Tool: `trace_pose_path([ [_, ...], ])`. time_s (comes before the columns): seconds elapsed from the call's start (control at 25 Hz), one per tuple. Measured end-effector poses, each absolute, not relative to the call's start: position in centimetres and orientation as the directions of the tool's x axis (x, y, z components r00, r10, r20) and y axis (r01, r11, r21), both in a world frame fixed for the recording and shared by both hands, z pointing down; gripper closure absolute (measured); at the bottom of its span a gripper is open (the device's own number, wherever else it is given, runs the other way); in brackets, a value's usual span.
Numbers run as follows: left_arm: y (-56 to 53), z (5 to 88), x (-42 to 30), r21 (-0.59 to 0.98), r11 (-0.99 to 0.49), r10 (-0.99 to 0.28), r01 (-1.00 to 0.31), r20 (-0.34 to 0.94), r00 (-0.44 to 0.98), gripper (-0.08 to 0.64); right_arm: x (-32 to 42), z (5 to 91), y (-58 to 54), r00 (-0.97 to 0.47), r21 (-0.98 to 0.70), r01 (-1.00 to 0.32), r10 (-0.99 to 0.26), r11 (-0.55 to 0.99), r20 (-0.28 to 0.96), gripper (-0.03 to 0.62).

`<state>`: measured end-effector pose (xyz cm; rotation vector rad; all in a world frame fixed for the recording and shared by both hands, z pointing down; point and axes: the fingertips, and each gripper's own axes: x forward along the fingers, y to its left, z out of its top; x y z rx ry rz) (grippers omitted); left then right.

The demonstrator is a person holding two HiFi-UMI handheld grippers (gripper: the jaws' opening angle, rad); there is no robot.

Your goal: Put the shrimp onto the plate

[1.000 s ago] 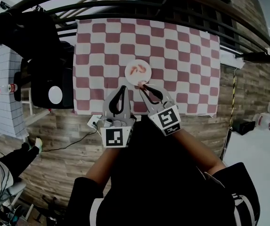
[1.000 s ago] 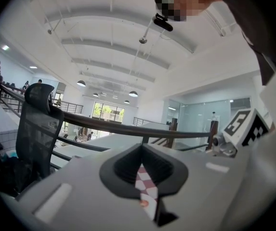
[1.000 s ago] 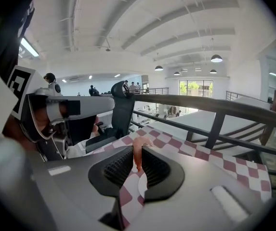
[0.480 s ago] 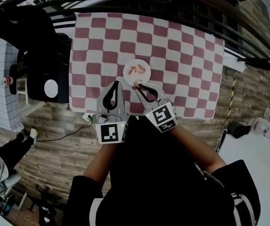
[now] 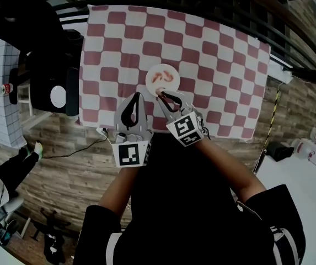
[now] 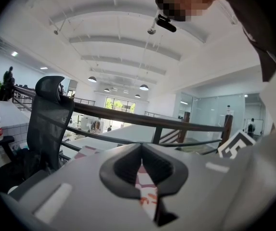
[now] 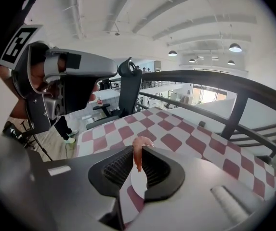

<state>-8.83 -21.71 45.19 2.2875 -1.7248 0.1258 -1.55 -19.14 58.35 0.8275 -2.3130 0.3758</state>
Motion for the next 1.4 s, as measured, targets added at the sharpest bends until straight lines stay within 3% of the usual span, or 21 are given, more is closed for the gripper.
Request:
trace_pose_path([
  [1.4, -20.5, 51.7, -9.5, 0.171, -0.206, -0.894, -0.964, 0.367, 0.256, 0.551, -1.1, 70.0, -19.9, -0.511, -0.063, -0.645, -0.369, 0.762, 0.776, 0.535],
])
